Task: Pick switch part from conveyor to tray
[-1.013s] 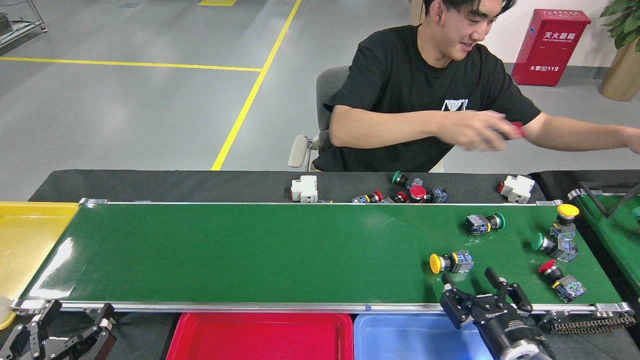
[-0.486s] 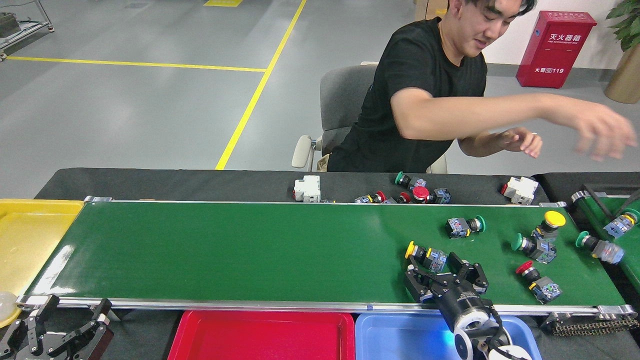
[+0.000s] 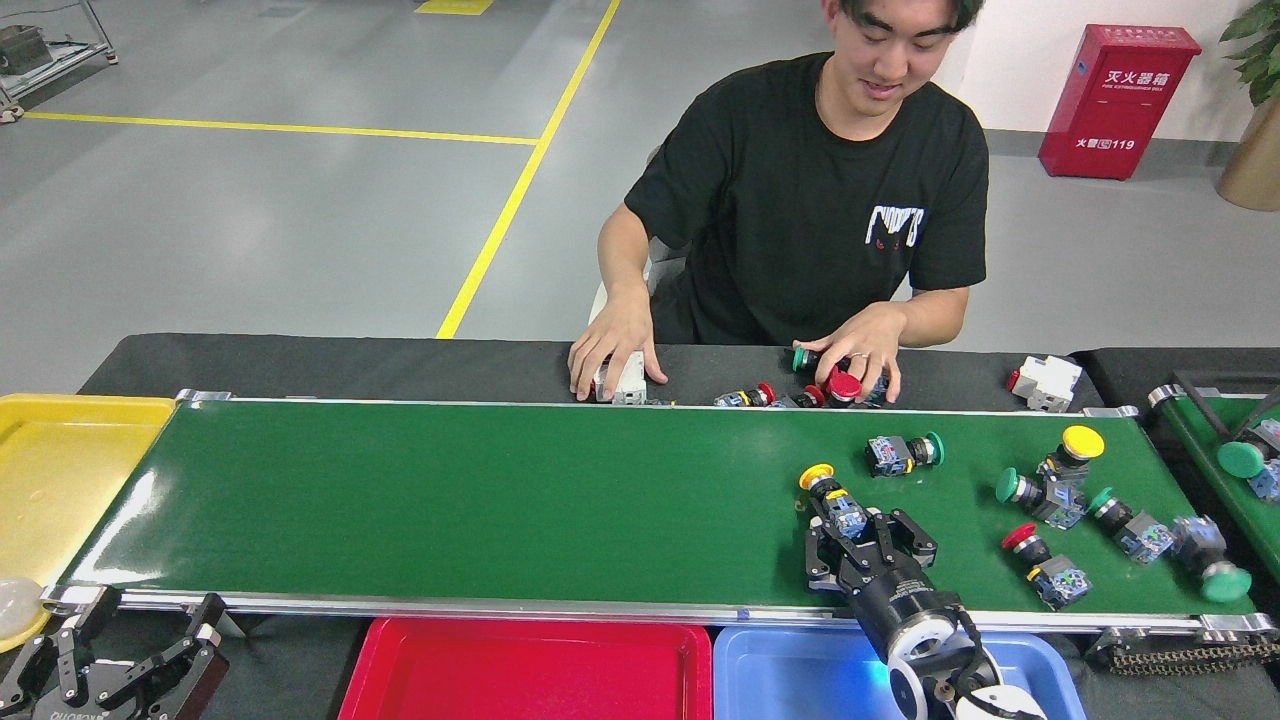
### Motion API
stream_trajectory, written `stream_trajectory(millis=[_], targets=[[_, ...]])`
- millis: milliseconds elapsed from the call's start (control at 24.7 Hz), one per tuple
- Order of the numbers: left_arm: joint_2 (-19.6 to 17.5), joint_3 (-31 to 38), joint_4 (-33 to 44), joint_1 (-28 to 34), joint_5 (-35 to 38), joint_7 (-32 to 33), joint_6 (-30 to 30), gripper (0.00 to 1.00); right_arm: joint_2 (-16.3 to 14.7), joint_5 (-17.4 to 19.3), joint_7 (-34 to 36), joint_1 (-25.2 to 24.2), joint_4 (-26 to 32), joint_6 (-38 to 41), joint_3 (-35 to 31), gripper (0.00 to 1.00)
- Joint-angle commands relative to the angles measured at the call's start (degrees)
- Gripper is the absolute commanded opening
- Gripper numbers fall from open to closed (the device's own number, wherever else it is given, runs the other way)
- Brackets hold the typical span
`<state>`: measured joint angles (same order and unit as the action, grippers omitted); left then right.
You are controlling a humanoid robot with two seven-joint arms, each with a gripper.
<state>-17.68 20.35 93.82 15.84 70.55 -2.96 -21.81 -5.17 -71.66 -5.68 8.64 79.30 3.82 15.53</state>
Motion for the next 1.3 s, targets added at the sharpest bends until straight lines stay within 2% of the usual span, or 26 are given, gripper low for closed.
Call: stream_trajectory(millis=[0, 81, 162, 203, 243, 284, 365, 608, 689, 770, 891, 1013, 1134, 1256], targets=[[-0.9, 0.4, 0.4, -0.5, -0.1, -0.1, -0.2, 1.00, 0.2, -0.2, 0.1, -1.7, 4.5, 3.6, 0.2, 0.01], [-0.9, 0.4, 0.4, -0.5, -0.1, 0.0, -0.2, 1.00, 0.2, -0.2, 0.1, -3.8, 8.7, 6.9, 2.7, 0.01], [-0.9, 0.4, 0.4, -0.5, -0.1, 0.1, -0.2, 1.00, 0.2, -0.8, 0.1, -4.7, 12.0, 9.3, 8.6, 0.04], [-0.9, 0.4, 0.4, -0.5, -0.1, 0.1, -0.2, 1.00, 0.2, -2.0, 0.1, -4.7, 13.1, 9.6, 12.0, 0.26], [-0.9, 0.4, 0.4, -0.5, -0.1, 0.1, -0.2, 1.00, 0.5, -3.8, 0.1, -4.6, 13.4, 9.3, 15.5, 0.80], [-0.8, 0.4, 0.4, -0.5, -0.1, 0.1, -0.2, 1.00, 1.2, -5.4, 0.2, -4.6, 13.3, 9.3, 17.9, 1.00], [-0.9, 0.2, -0.3, -0.9, -0.2, 0.1, -0.2, 1.00, 3.1, -8.5, 0.2, -4.7, 12.0, 9.4, 21.6, 1.00], [-0.9, 0.5, -0.7, -0.8, -0.3, 0.1, -0.3, 1.00, 3.1, -8.1, 0.3, -5.6, 13.3, 9.0, 20.9, 1.00], [-0.9, 0.6, -0.7, -0.7, -0.3, 0.1, -0.3, 1.00, 2.5, -8.1, 0.5, -9.6, 17.2, 3.5, 12.8, 0.99], [-0.9, 0.6, -0.6, -0.5, -0.3, 0.1, -0.3, 1.00, 2.6, -7.9, 2.9, -16.8, 21.7, -6.9, 6.0, 0.99], [-0.9, 1.2, -0.5, -0.3, -0.3, 0.1, -0.3, 1.00, 2.5, -7.5, 13.9, -22.3, 22.0, -18.1, 1.0, 0.99], [-0.9, 1.3, -0.3, -0.3, -0.4, 0.1, -0.3, 1.00, 2.4, -3.9, 16.9, -26.8, 22.0, -19.7, -2.1, 0.99], [-0.9, 1.2, -0.3, -0.3, -0.4, 0.1, -0.3, 1.00, 3.1, -1.8, 16.2, -25.8, 21.7, -20.5, -3.0, 0.99], [-0.8, 1.2, -0.5, -0.4, -0.3, 0.1, -0.3, 1.00, 3.1, -1.9, 11.7, -21.2, 20.3, -20.6, -3.3, 0.99]])
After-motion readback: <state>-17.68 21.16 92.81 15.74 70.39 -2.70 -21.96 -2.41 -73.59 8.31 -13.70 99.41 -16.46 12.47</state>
